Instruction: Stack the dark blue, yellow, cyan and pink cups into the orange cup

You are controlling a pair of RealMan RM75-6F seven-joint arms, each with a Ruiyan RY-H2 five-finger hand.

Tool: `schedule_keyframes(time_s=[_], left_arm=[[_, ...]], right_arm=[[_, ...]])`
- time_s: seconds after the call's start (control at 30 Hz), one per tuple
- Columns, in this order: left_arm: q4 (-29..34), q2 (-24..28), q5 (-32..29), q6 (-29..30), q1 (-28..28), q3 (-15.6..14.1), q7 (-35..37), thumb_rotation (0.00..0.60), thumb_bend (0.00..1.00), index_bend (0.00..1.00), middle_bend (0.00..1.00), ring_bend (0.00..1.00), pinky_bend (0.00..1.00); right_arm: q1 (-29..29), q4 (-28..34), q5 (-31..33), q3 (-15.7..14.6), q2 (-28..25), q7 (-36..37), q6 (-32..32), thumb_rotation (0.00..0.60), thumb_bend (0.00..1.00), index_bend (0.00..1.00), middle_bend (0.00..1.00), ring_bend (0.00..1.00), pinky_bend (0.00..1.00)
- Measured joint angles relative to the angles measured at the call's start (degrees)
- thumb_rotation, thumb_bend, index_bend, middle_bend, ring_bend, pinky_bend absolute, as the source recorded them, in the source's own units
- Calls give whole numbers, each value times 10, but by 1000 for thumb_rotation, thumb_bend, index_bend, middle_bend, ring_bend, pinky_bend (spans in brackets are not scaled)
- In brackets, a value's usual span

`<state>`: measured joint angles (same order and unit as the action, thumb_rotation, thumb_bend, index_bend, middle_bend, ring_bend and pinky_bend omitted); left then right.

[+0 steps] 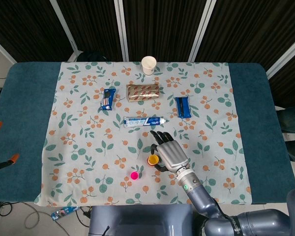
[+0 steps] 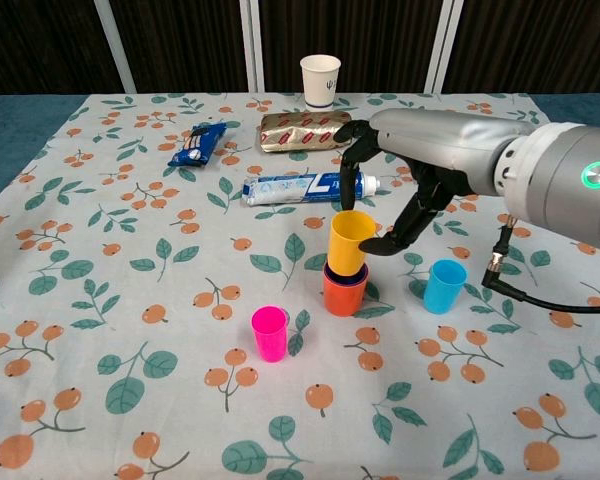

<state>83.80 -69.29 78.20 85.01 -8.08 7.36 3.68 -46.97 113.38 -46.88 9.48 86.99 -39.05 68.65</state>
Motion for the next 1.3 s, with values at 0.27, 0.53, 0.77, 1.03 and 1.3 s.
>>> schedule_keyframes(time_s=[0.27,0.53,0.77,1.03,1.3], left_arm=[[1,1,1,1,2,2,-1,600,122,97,10,0,0],[1,1,2,1,3,3,-2,600,122,97,9,0,0],[2,1,3,1,3,4,-1,600,122,100,9,0,0],[5,2,4,4,6,5,-1,600,122,103,10,0,0],[9,2,5,3,6,4,-7,600,122,108,9,0,0]], right_arm=[[-6,-21,20,4,8,5,-11,600,351,485,0,69,112],[-5,-28,28,-5,9,2,-15,600,351,74,0,21,112],[-3,-7,43,-9,-12,-6,-11,600,350,156,0,21,112],[28,2,15,-29,-50,20,8,600,350,275,0,20,112],[65,-19,-27,-62,-59,72,5,600,350,307,0,20,112]])
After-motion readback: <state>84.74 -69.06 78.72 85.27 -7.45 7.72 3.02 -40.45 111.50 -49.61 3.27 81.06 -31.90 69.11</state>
